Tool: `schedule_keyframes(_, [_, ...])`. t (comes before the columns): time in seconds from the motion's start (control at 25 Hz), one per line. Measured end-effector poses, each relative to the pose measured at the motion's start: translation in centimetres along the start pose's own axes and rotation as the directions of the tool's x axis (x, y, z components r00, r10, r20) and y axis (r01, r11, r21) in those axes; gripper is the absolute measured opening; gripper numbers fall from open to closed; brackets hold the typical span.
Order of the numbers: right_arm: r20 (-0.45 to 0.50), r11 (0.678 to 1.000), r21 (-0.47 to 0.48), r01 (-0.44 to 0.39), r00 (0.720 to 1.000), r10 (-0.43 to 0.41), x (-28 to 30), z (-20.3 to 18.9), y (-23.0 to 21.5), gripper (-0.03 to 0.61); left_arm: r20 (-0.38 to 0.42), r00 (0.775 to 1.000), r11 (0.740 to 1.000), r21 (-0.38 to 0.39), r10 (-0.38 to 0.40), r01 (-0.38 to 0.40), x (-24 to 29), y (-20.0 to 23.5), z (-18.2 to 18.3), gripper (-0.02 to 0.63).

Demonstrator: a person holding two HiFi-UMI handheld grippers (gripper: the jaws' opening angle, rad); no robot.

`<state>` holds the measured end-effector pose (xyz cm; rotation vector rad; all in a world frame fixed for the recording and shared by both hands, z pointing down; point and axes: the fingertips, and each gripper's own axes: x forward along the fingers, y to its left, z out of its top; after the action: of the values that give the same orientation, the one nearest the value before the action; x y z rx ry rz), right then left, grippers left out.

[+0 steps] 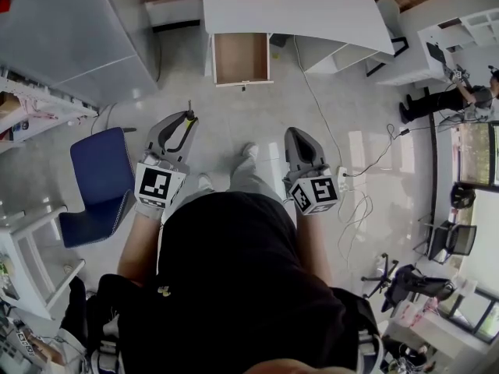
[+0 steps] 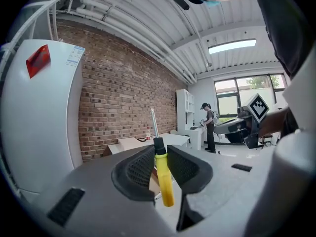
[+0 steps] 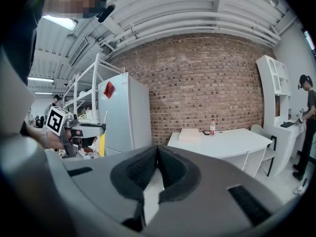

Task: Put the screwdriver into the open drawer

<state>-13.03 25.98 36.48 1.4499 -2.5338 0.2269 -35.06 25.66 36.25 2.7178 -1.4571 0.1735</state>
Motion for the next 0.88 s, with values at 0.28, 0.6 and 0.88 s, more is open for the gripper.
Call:
schedule_keyframes(0.28, [-0.004, 0.999, 0.021, -0.034, 0.999, 0.034, 3.4, 0.1, -3.5, 0.009, -0.028, 0.999, 1.0, 0.0, 0.028, -0.028, 4.1, 1.1, 0.1, 0.081])
schedule_keyframes(0.6, [0.004, 0.996, 0.015, -0.086, 0.996, 0.086, 7.1, 2.3, -10.3, 0.01, -0.063, 0.996, 0.998, 0.014, 0.058, -0.057, 11.3, 1.0, 1.7, 0.081])
schedule_keyframes(0.88, [0.017, 0.994, 0.031, -0.107, 0.994, 0.107, 8.8, 3.2, -17.2, 0.009, -0.114, 0.992, 0.999, 0.014, 0.048, -0.047, 18.2, -1.1, 2.5, 0.081])
